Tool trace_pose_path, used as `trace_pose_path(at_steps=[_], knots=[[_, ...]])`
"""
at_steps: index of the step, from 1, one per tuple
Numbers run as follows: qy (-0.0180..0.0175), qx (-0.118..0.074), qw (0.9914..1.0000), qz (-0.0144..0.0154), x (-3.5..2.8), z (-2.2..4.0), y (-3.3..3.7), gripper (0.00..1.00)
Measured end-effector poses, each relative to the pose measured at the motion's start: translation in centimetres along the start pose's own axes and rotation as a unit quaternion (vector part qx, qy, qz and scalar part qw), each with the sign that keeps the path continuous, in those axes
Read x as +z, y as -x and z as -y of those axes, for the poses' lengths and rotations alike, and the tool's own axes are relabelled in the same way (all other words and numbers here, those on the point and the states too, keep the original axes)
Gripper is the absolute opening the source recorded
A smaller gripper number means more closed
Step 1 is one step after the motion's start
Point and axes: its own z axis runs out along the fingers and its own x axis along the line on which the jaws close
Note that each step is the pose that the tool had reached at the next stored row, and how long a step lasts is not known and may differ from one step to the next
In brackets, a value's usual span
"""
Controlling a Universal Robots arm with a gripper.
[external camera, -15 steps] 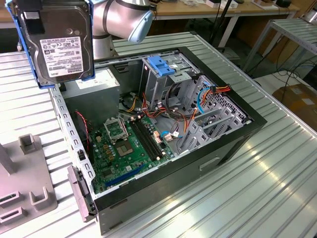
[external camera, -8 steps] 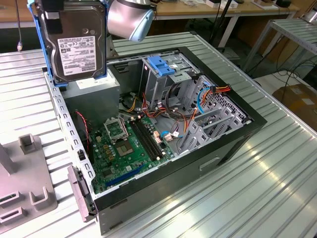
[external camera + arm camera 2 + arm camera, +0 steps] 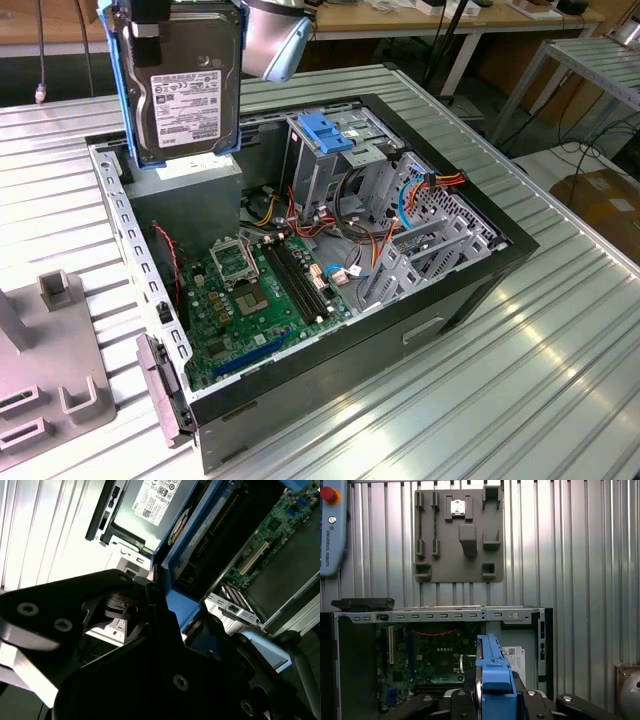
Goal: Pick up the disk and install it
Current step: 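Pick up the disk, then insert the disk into the insertion slot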
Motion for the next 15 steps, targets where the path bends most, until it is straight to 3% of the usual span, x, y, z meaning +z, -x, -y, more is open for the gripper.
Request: trace_pose_path(at_steps=[8,10,15], knots=[[0.0,0.0,1.0,0.0,0.09,3.84,0.09,0.37],[0.0,0.0,1.0,0.0,0.1,4.3,0.11,0.37],[0.0,0.0,1.0,0.0,0.1,4.49,0.11,0.37]])
